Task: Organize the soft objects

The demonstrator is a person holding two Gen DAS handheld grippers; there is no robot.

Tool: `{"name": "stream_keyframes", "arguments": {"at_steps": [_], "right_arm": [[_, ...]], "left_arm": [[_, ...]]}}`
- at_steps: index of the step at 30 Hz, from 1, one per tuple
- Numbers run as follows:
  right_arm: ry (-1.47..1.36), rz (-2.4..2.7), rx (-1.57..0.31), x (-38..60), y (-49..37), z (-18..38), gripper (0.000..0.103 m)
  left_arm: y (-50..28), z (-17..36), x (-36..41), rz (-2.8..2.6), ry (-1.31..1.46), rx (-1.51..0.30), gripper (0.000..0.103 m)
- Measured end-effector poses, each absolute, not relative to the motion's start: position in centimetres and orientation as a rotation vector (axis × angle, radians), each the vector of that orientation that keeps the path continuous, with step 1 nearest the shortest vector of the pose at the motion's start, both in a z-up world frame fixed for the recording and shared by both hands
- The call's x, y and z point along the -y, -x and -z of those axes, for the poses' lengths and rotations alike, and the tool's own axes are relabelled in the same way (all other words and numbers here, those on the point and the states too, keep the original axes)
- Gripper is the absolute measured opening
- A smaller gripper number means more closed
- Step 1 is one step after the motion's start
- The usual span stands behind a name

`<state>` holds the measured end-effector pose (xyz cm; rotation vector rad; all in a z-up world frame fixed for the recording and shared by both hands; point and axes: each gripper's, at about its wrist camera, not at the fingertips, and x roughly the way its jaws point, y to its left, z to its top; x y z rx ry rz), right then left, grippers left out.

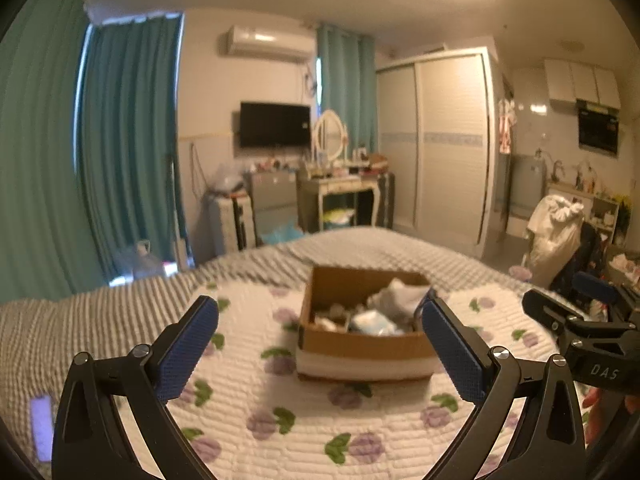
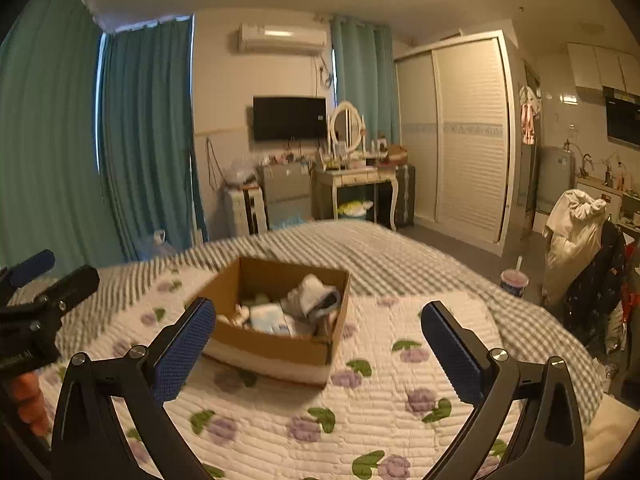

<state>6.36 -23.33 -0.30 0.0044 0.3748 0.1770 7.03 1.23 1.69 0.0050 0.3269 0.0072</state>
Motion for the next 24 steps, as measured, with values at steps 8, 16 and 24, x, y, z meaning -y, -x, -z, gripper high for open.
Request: {"name": "stream_keyframes", "arguments": {"at_steps": [8, 16, 24], "right_arm": [[-0.037, -0.181, -0.405, 24.0, -7.9, 2.0, 0.103], [-0.041, -0.185, -0.413, 23.6, -7.9, 2.1, 0.103], [-0.042, -0.204, -0.415, 23.3, -7.6, 1.9, 0.103]], "left_arm": [[-7.3, -0.2, -1.0, -0.011, -0.019, -0.361, 0.103], [-7.6, 0.3, -1.1, 0.005, -0.023, -0.378, 0.103], [-8.1, 0.5, -1.1, 0.003, -0.015, -0.399, 0.103]]}}
